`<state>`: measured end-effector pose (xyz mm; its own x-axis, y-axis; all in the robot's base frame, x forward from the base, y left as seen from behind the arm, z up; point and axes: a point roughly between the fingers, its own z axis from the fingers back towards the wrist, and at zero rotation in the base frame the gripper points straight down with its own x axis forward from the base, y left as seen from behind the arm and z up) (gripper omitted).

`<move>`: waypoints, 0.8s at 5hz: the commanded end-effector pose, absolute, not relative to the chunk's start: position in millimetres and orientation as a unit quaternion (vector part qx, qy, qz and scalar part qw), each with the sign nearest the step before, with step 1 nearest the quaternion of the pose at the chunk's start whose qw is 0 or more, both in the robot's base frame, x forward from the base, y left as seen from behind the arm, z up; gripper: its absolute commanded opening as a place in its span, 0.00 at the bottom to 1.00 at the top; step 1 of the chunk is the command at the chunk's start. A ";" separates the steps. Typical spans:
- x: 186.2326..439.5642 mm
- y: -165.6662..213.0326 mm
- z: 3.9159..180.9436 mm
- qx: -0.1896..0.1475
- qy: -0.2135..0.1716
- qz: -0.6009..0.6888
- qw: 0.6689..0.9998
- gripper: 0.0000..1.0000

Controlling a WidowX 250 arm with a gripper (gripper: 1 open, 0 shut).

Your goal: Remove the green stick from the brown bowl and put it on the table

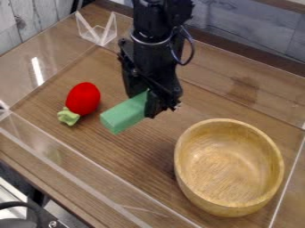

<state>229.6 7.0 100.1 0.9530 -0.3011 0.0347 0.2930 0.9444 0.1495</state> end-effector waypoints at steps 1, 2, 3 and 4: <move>255.8 3.1 108.4 0.072 -0.059 -0.136 0.986 0.00; 268.3 -0.8 100.6 0.064 -0.060 -0.127 0.988 0.00; 274.5 12.5 86.6 0.059 -0.058 -0.123 0.989 1.00; 286.8 27.5 86.4 0.048 -0.070 -0.102 0.991 1.00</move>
<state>273.3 28.0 72.8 0.9782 -0.1934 0.0755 0.1861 0.9779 0.0951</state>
